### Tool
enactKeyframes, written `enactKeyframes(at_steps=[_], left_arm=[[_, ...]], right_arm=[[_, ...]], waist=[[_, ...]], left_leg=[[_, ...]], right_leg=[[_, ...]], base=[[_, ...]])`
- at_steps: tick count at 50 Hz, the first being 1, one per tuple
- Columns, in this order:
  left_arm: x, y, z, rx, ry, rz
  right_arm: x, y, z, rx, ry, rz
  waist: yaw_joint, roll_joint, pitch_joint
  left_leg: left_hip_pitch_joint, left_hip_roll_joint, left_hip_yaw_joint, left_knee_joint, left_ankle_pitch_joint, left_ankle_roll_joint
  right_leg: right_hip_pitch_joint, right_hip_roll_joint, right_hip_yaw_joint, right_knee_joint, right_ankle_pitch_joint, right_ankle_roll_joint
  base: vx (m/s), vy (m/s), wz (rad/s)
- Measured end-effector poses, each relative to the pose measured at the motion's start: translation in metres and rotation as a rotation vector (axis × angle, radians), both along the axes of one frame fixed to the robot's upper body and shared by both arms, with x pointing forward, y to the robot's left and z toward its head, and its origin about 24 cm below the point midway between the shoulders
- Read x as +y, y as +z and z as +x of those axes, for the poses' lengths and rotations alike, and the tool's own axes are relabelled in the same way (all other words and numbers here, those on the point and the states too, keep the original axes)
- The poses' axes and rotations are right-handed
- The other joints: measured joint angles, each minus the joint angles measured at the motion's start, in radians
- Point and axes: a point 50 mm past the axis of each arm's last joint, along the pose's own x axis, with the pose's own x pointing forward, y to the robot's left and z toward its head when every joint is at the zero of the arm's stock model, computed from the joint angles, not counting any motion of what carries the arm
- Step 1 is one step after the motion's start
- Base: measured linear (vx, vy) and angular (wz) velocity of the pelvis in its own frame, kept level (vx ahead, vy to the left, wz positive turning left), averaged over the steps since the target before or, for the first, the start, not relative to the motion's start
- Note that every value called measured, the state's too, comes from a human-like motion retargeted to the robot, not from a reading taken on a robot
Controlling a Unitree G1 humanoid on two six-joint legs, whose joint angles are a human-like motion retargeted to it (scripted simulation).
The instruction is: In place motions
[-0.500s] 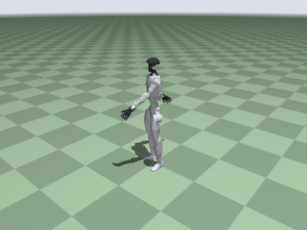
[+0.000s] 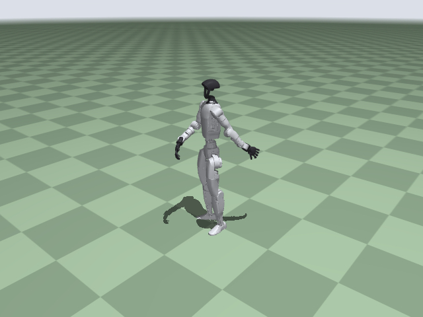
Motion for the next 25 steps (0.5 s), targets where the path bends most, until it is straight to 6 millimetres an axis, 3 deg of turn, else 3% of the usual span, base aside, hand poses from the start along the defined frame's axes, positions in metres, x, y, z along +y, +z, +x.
enactKeyframes(at_steps=[3,5,7,8,10,13,15,19,22,25], left_arm=[[0.001,-0.014,0.017,-0.058,0.018,0.07],[0.006,-0.034,0.044,-0.133,-0.015,0.092],[0.011,-0.059,0.089,-0.246,-0.091,0.098],[0.013,-0.069,0.112,-0.305,-0.132,0.098],[0.014,-0.092,0.18,-0.484,-0.23,0.082],[-0.009,-0.106,0.298,-0.806,-0.309,-0.033],[-0.032,-0.098,0.371,-1.026,-0.336,-0.133],[-0.072,-0.054,0.491,-1.456,-0.385,-0.255],[-0.094,-0.009,0.552,-1.714,-0.457,-0.298],[-0.099,0.025,0.587,-1.87,-0.542,-0.281]], right_arm=[[0.006,0.008,-0.001,-0.101,0.03,0.048],[-0.002,-0.005,-0.014,-0.085,0.028,0.023],[-0.023,-0.032,-0.036,-0.001,0.009,-0.056],[-0.036,-0.046,-0.05,0.052,-0.007,-0.106],[-0.074,-0.084,-0.095,0.228,-0.068,-0.263],[-0.139,-0.123,-0.19,0.564,-0.223,-0.554],[-0.18,-0.125,-0.257,0.802,-0.36,-0.747],[-0.237,-0.091,-0.37,1.195,-0.824,-1.005],[-0.257,-0.065,-0.426,1.285,-1.214,-1.036],[-0.27,-0.049,-0.453,1.23,-1.447,-1.027]], waist=[[-0.013,-0.016,-0.005],[-0.02,-0.025,-0.012],[-0.019,-0.031,-0.02],[-0.015,-0.032,-0.023],[-0.007,-0.038,-0.03],[-0.001,-0.045,-0.036],[-0.003,-0.047,-0.037],[-0.017,-0.04,-0.032],[-0.025,-0.032,-0.024],[-0.035,-0.03,-0.009]], left_leg=[[-0.008,-0.003,-0.011,0.003,0.003,0.001],[-0.015,-0.006,-0.018,0.005,0.005,0.003],[-0.025,-0.01,-0.025,0.007,0.008,0.006],[-0.029,-0.011,-0.028,0.007,0.008,0.007],[-0.036,-0.016,-0.035,0.008,0.011,0.011],[-0.045,-0.021,-0.043,0.01,0.011,0.017],[-0.049,-0.022,-0.042,0.014,0.01,0.02],[-0.059,-0.02,-0.031,0.022,0.005,0.022],[-0.063,-0.018,-0.026,0.026,0.004,0.022],[-0.062,-0.018,-0.021,0.026,0.005,0.022]], right_leg=[[0.003,-0.004,-0.008,-0.001,-0.002,0.0],[0.003,-0.007,-0.015,-0.002,-0.003,0.001],[0.003,-0.011,-0.026,-0.004,-0.005,0.002],[0.004,-0.013,-0.031,-0.006,-0.005,0.002],[0.006,-0.015,-0.04,-0.008,-0.006,0.003],[0.009,-0.02,-0.048,-0.012,-0.005,0.004],[0.01,-0.02,-0.048,-0.016,-0.004,-0.002],[0.004,-0.021,-0.039,-0.019,-0.002,-0.016],[0.0,-0.024,-0.033,-0.017,-0.001,-0.022],[0.0,-0.026,-0.029,-0.016,0.0,-0.026]], base=[[0.02,-0.06,0.18],[0.02,-0.02,0.2],[0.0,0.02,0.2],[0.0,0.0,0.0],[-0.02,0.06,0.18],[-0.02,0.06,0.13],[-0.02,0.07,-0.02],[0.0,0.01,-0.03],[0.0,0.0,0.0],[-0.08,0.0,-0.07]])
